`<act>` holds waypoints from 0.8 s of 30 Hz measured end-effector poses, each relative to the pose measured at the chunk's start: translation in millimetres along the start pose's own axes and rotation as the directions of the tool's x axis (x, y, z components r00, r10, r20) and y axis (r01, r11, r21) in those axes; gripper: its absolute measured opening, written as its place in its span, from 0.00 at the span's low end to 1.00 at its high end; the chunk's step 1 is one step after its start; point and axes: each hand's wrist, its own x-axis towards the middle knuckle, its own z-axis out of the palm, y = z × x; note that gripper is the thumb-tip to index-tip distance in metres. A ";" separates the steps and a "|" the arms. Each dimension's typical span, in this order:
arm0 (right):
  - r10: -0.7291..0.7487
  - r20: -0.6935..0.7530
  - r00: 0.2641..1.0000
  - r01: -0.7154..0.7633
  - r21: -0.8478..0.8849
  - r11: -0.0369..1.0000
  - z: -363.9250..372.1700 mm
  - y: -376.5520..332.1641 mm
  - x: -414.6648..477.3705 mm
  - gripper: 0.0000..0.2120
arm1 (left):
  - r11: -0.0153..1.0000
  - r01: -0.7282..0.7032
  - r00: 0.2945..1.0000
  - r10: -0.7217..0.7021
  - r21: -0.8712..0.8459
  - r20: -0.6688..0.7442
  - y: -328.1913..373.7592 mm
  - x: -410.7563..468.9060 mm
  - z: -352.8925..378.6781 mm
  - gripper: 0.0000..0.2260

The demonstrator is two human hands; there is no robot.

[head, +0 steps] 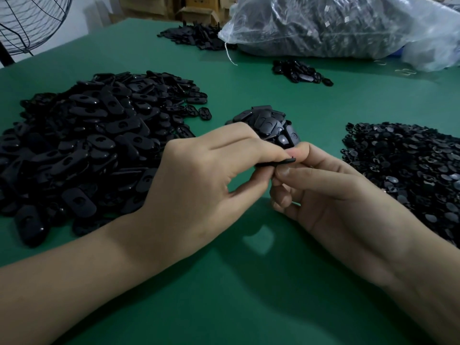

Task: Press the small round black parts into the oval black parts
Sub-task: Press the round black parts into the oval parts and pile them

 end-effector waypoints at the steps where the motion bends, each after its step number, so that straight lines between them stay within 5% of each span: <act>1: -0.004 0.001 1.000 0.004 -0.002 1.000 0.0 -0.1 0.2 0.06 | 1.000 0.018 1.000 -0.018 -0.018 -0.002 0.0 0.4 0.8 0.05; 8: -0.200 -0.048 0.979 0.181 -0.261 0.948 2.4 -0.1 -0.1 0.05 | 0.961 0.213 0.977 -0.210 -0.177 0.036 -0.1 4.7 3.9 0.09; 13: -0.266 -0.151 0.952 0.167 -0.474 0.865 -0.7 0.3 2.6 0.08 | 0.812 0.462 0.887 -0.426 -0.357 0.179 0.6 1.5 6.2 0.14; 20: -0.188 -0.234 0.954 0.082 -0.398 0.914 -5.1 -2.6 2.8 0.11 | 0.849 0.443 0.882 -0.356 -0.289 0.308 -4.2 6.0 6.5 0.24; 24: -0.170 -0.216 0.961 0.059 -0.443 0.894 -8.9 -5.4 3.0 0.11 | 0.742 0.551 0.803 -0.346 -0.382 0.485 -14.5 16.8 2.8 0.24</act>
